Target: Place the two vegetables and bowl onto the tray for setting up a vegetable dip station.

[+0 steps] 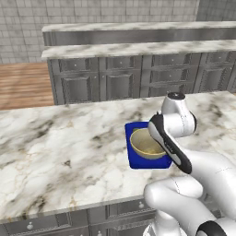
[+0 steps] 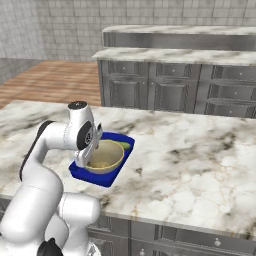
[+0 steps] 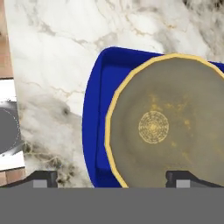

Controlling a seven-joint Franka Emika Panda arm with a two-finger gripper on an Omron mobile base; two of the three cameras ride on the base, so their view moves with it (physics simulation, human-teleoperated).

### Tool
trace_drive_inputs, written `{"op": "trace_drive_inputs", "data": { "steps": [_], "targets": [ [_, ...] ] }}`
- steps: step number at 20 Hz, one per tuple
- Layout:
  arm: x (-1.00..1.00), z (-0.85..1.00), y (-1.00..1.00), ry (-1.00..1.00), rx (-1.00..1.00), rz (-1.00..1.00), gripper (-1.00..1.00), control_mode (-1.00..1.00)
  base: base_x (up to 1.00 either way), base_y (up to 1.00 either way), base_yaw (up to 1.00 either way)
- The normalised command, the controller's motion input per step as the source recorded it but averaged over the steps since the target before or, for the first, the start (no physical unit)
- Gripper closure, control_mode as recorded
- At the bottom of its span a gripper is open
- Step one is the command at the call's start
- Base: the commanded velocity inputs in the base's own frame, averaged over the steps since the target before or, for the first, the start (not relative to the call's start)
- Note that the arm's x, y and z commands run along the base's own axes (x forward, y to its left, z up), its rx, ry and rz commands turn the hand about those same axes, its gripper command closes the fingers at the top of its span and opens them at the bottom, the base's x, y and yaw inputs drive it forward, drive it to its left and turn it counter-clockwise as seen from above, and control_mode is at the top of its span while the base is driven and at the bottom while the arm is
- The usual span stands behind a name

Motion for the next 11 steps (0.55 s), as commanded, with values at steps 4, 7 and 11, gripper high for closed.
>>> {"op": "trace_drive_inputs", "data": {
  "steps": [4,7,11],
  "targets": [
    [-0.67,0.25,-0.19,0.00,0.00,0.00,-1.00,-1.00,0.00,0.00,0.00],
    [-0.62,0.41,-0.12,0.00,0.00,0.00,-1.00,-1.00,0.00,0.00,0.00],
    [-0.54,0.49,0.00,0.00,0.00,0.00,-1.00,-1.00,0.00,0.00,0.00]
  ]
}}
